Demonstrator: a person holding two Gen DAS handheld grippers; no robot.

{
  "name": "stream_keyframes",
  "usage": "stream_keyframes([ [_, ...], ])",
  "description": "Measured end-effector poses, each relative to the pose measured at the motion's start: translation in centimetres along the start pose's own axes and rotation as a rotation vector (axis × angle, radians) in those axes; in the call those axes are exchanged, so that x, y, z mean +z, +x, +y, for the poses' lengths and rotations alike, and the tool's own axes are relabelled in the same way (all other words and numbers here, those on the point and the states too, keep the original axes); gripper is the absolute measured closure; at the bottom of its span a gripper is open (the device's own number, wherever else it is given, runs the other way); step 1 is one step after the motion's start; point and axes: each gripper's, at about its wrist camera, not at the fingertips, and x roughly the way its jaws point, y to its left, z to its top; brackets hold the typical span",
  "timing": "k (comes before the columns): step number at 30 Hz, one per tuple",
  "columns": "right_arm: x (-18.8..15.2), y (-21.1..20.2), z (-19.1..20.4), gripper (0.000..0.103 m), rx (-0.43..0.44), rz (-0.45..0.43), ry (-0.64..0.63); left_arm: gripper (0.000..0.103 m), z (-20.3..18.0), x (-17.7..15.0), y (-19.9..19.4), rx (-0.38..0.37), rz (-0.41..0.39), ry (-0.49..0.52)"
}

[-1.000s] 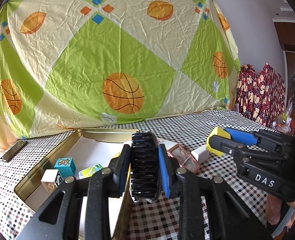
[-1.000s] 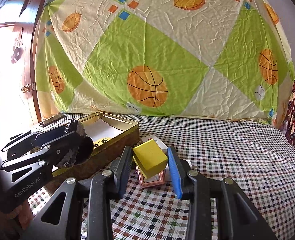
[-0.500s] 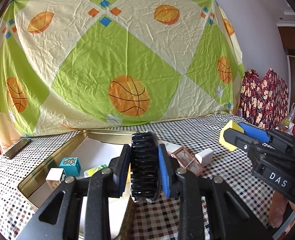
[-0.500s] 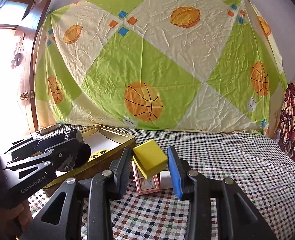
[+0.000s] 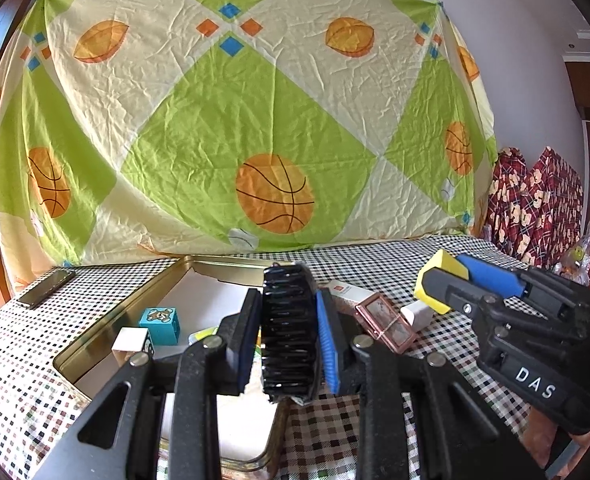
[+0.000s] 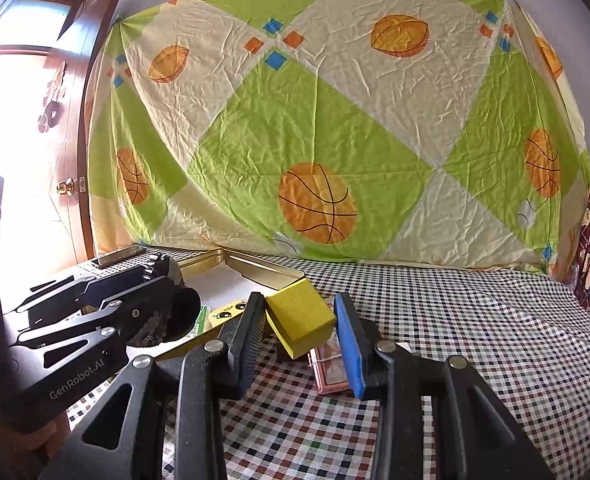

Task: Organize rigid objects
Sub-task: 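Carry black brush and yellow cube over the tin tray, then lower brush and yellow cube into the tray and open both tools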

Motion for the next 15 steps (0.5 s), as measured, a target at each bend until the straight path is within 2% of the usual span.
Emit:
stream_keyframes([
  [15,0.3,1.2,2.9,0.065,0.054,0.016,-0.019,0.077,2.5,-0.1,-0.6,0.028,0.004,-0.045],
])
